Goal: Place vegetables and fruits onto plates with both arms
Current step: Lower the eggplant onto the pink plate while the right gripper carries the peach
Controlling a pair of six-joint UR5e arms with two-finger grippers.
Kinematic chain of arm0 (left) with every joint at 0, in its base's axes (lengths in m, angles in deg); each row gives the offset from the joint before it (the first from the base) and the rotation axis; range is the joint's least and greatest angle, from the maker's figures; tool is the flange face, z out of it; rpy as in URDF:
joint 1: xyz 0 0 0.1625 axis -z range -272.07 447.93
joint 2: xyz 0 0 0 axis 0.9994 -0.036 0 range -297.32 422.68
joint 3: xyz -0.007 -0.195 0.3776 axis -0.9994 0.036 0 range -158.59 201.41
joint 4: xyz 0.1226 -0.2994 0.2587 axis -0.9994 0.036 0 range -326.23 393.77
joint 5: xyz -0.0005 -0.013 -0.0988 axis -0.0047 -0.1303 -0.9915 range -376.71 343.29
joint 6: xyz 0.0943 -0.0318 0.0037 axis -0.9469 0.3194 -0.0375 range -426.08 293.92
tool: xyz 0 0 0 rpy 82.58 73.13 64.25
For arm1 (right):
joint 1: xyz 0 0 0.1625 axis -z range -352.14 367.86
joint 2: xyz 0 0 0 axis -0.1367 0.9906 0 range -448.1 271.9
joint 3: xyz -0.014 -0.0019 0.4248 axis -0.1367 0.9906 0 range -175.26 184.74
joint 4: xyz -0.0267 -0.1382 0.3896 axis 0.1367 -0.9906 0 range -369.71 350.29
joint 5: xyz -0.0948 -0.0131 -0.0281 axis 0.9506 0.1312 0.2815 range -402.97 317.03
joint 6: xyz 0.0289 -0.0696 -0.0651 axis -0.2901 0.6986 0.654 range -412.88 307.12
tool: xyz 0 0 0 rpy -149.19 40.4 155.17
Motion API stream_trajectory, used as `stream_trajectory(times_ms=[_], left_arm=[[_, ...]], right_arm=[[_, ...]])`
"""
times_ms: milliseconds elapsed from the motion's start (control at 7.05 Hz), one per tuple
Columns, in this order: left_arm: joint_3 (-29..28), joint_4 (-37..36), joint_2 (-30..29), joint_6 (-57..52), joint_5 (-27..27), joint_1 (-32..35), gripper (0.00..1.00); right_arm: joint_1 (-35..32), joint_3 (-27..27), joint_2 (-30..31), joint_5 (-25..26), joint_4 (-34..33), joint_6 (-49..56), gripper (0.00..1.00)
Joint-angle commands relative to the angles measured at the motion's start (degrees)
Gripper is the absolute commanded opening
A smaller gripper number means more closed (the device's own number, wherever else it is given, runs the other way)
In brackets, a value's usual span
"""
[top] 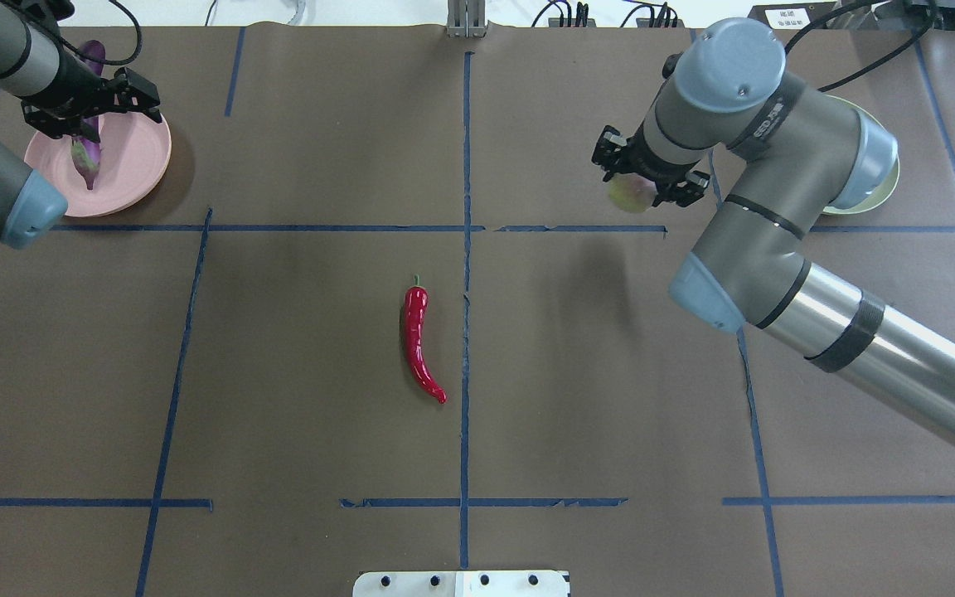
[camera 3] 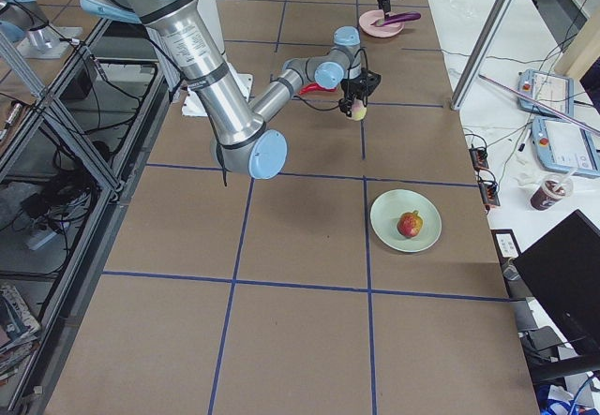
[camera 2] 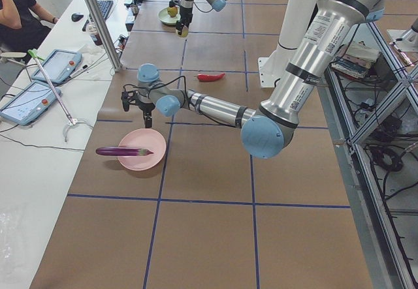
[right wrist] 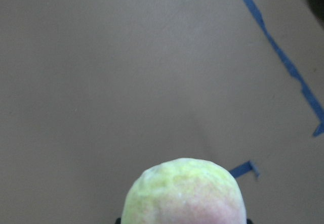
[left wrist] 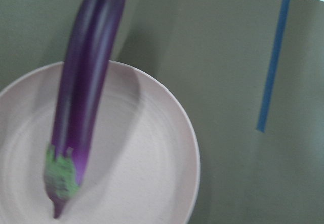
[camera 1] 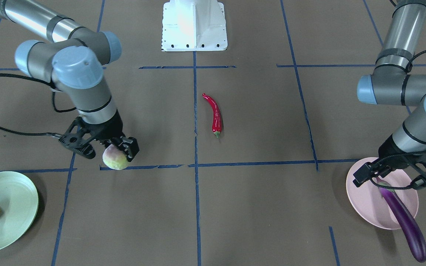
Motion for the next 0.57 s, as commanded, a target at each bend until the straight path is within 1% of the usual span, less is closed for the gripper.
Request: stream_trajectory(times_ms=[0, 142, 284, 426], left_arm=[[6.01, -0.17, -1.76, 9.63, 0.03, -7.02, 1.00], [6.46, -0.26, -4.21, 15.86, 0.12, -8.96, 1.00], [6.47, -0.35, -6.06, 16.61, 0.30, -11.77, 1.00], [6.47, -2.44, -8.69, 16.80, 1.26, -14.15, 1.00]], right_arm=[[-8.61, 7.67, 1.87, -1.39, 0.35, 16.96, 0.00], [-11.52, 12.41, 1.79, -1.30, 0.87, 23.55, 0.00], [-13.81, 17.07, 1.79, -1.30, 4.01, 25.79, 0.00], [-14.79, 20.95, 1.87, -1.39, 7.96, 27.47, 0.00]])
